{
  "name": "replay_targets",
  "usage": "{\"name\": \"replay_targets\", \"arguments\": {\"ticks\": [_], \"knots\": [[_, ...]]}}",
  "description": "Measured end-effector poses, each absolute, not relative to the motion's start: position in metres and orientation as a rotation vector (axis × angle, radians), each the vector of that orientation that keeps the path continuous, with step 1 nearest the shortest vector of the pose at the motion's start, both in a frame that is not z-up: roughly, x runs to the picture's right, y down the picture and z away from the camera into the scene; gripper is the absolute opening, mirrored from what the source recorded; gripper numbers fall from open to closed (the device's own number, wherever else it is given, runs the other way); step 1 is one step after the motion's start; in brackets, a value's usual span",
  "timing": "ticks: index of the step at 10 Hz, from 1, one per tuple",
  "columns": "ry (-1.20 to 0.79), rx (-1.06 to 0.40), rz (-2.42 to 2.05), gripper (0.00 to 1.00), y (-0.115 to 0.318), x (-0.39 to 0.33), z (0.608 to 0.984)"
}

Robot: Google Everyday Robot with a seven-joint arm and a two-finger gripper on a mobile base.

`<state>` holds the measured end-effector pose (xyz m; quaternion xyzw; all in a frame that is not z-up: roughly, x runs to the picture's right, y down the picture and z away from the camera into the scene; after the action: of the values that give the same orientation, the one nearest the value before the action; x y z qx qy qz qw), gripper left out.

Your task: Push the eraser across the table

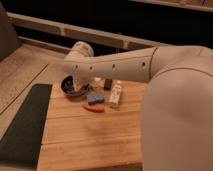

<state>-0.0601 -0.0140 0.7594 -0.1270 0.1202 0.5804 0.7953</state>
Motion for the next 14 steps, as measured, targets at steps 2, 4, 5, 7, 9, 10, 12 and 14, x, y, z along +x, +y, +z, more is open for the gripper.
{"name": "replay_targets", "arguments": {"ticks": [2, 4, 5, 7, 9, 10, 12, 14], "knots": [[0.395, -0.2, 1.302, 0.65, -0.013, 0.017, 0.769], [0.486, -0.128, 1.377, 0.65, -0.02, 0.081, 0.777], [0.5, -0.113, 1.4, 0.65, -0.024, 0.094, 0.783], [0.505, -0.097, 1.429, 0.65, -0.033, 0.106, 0.793], [0.501, -0.099, 1.427, 0.65, -0.033, 0.103, 0.793], [0.505, -0.095, 1.426, 0.58, -0.033, 0.104, 0.793], [0.561, -0.049, 1.463, 0.31, -0.04, 0.136, 0.797], [0.577, -0.021, 1.473, 0.13, -0.051, 0.146, 0.801]]}}
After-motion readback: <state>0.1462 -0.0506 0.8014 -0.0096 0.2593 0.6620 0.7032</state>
